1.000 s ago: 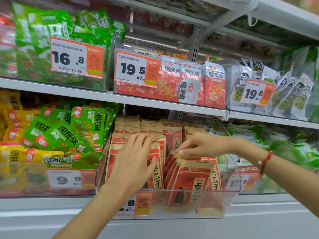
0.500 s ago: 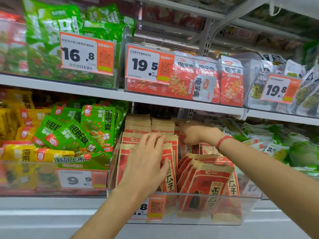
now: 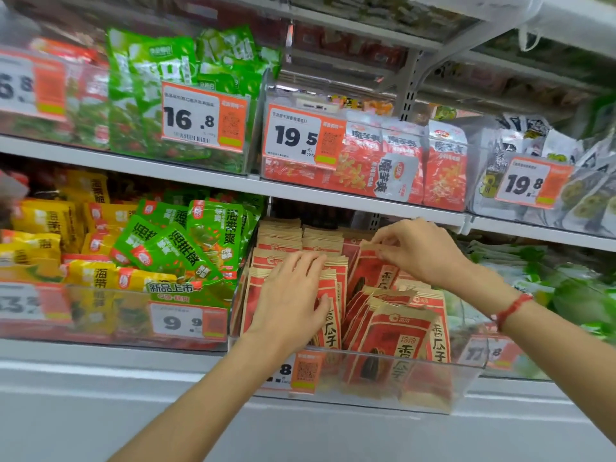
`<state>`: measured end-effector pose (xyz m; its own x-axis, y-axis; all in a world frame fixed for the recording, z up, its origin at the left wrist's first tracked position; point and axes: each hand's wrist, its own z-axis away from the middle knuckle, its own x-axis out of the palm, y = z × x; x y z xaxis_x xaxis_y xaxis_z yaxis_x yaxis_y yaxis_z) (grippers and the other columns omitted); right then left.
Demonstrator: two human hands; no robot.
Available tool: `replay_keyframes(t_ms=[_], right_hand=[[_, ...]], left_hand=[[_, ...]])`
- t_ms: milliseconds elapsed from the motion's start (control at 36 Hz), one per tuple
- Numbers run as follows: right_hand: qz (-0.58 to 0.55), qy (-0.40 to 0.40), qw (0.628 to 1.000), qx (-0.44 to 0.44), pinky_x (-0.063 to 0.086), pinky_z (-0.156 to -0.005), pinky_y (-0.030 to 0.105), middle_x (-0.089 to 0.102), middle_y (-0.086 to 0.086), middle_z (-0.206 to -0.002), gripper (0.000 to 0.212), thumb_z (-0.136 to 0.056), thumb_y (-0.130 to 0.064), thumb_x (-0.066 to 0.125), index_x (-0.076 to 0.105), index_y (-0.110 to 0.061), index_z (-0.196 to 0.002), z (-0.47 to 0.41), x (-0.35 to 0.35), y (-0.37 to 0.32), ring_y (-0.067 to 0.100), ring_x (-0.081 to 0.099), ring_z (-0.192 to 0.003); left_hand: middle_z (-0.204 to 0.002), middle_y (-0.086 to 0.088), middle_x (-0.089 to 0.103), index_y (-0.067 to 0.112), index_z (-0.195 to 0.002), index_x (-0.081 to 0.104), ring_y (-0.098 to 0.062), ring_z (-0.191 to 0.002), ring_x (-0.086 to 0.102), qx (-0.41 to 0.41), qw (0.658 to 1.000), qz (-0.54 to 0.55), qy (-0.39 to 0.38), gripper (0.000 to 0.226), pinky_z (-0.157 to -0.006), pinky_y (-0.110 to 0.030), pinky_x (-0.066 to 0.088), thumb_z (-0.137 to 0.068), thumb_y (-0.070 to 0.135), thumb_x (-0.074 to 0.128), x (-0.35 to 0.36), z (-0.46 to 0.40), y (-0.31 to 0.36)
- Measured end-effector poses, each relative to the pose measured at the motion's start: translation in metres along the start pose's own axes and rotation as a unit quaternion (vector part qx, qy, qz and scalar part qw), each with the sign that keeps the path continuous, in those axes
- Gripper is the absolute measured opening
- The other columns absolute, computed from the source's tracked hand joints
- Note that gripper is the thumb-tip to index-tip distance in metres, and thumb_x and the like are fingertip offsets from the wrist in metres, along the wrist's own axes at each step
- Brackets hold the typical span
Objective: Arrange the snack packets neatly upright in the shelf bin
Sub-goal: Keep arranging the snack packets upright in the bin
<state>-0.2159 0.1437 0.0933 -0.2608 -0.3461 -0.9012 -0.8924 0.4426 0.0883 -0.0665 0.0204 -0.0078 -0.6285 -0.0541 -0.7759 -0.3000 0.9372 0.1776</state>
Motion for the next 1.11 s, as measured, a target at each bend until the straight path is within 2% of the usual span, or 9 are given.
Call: replay_keyframes(t_ms=[222, 361, 444, 528, 611, 695, 861, 1000, 1111], right_hand=[[-0.004, 0.299, 0.946, -0.127, 0.045, -0.074, 0.033, 0.072, 0.003, -0.089, 0.019, -0.087, -0.007, 0.066, 0.071, -0.013, -0.105, 0.051, -0.037, -0.012, 0.025, 0.063, -0.082], [-0.093, 0.376, 0.914, -0.124, 0.044, -0.085, 0.037, 0.070, 0.000, -0.097, 0.026, -0.090, -0.007, 0.062, 0.067, -0.015, -0.114, 0.074, -0.062, -0.032, 0.023, 0.060, -0.090], [-0.200, 0.367, 0.902, -0.113, 0.048, -0.084, 0.046, 0.064, -0.008, -0.106, 0.028, -0.091, -0.011, 0.059, 0.065, -0.015, -0.119, 0.084, -0.074, -0.051, 0.020, 0.059, -0.097], [-0.294, 0.355, 0.881, -0.106, 0.049, -0.089, 0.040, 0.059, -0.021, -0.106, 0.030, -0.091, -0.013, 0.059, 0.061, -0.023, -0.119, 0.101, -0.079, -0.076, 0.010, 0.058, -0.100], [-0.389, 0.324, 0.857, -0.101, 0.050, -0.086, 0.022, 0.064, -0.016, -0.110, 0.031, -0.091, -0.006, 0.062, 0.063, -0.022, -0.116, 0.117, -0.073, -0.096, 0.002, 0.060, -0.102], [-0.445, 0.289, 0.844, -0.079, 0.054, -0.081, 0.024, 0.068, -0.012, -0.108, 0.031, -0.089, -0.003, 0.064, 0.066, -0.023, -0.112, 0.125, -0.057, -0.103, 0.006, 0.064, -0.103], [-0.477, 0.205, 0.852, 0.062, 0.048, -0.079, 0.012, 0.066, -0.013, -0.098, 0.035, -0.085, -0.021, 0.071, 0.061, -0.030, -0.118, 0.128, -0.020, -0.089, -0.001, 0.061, -0.093], [-0.623, -0.017, 0.768, 0.150, 0.056, -0.086, 0.028, 0.071, -0.006, -0.106, 0.030, -0.084, -0.031, 0.067, 0.062, -0.028, -0.114, 0.131, 0.004, -0.084, 0.006, 0.067, -0.096], [-0.633, -0.011, 0.758, 0.158, 0.059, -0.077, 0.026, 0.074, -0.006, -0.097, 0.018, -0.090, -0.022, 0.063, 0.068, -0.019, -0.107, 0.133, 0.013, -0.091, 0.006, 0.070, -0.090]], left_hand=[[-0.149, 0.011, 0.037, 0.024, -0.146, 0.034, -0.006, -0.139, 0.026, -0.023, 0.997, 0.052, 0.057, 0.056, -0.115, -0.022, 0.017, -0.094, 0.042, 0.049, -0.045, 0.011, 0.020], [-0.150, 0.017, 0.033, 0.035, -0.147, 0.027, -0.002, -0.137, 0.027, -0.075, 0.975, 0.190, 0.087, 0.068, -0.104, -0.021, 0.022, -0.088, 0.046, 0.060, -0.095, 0.033, 0.044], [-0.152, 0.017, 0.030, 0.035, -0.149, 0.024, -0.003, -0.138, 0.028, -0.097, 0.959, 0.253, 0.083, 0.073, -0.107, -0.026, 0.025, -0.087, 0.047, 0.062, -0.114, 0.047, 0.050], [-0.145, 0.021, 0.039, 0.039, -0.145, 0.031, 0.001, -0.132, 0.037, -0.101, 0.942, 0.311, 0.081, 0.072, -0.107, -0.028, 0.032, -0.082, 0.057, 0.060, -0.122, 0.061, 0.051], [-0.117, 0.022, 0.062, 0.041, -0.126, 0.051, 0.006, -0.108, 0.057, -0.098, 0.929, 0.348, 0.076, 0.043, -0.095, -0.032, 0.049, -0.085, 0.049, 0.063, -0.119, 0.077, 0.049], [-0.101, 0.021, 0.068, 0.040, -0.111, 0.058, 0.004, -0.093, 0.064, -0.107, 0.923, 0.365, 0.056, 0.024, -0.085, -0.036, 0.054, -0.088, 0.042, 0.065, -0.108, 0.094, 0.044], [-0.099, 0.021, 0.068, 0.036, -0.107, 0.057, 0.000, -0.093, 0.066, -0.161, 0.904, 0.395, 0.009, 0.034, -0.082, -0.035, 0.054, -0.078, 0.055, 0.057, -0.082, 0.119, 0.031], [-0.101, 0.014, 0.070, 0.029, -0.105, 0.061, 0.003, -0.093, 0.065, -0.202, 0.861, 0.467, -0.025, 0.024, -0.074, -0.011, 0.048, -0.084, 0.040, 0.060, -0.073, 0.121, 0.029], [-0.106, 0.018, 0.069, 0.034, -0.109, 0.059, -0.004, -0.102, 0.065, -0.225, 0.878, 0.422, -0.029, 0.035, -0.085, -0.026, 0.052, -0.079, 0.052, 0.061, -0.063, 0.125, 0.025]])
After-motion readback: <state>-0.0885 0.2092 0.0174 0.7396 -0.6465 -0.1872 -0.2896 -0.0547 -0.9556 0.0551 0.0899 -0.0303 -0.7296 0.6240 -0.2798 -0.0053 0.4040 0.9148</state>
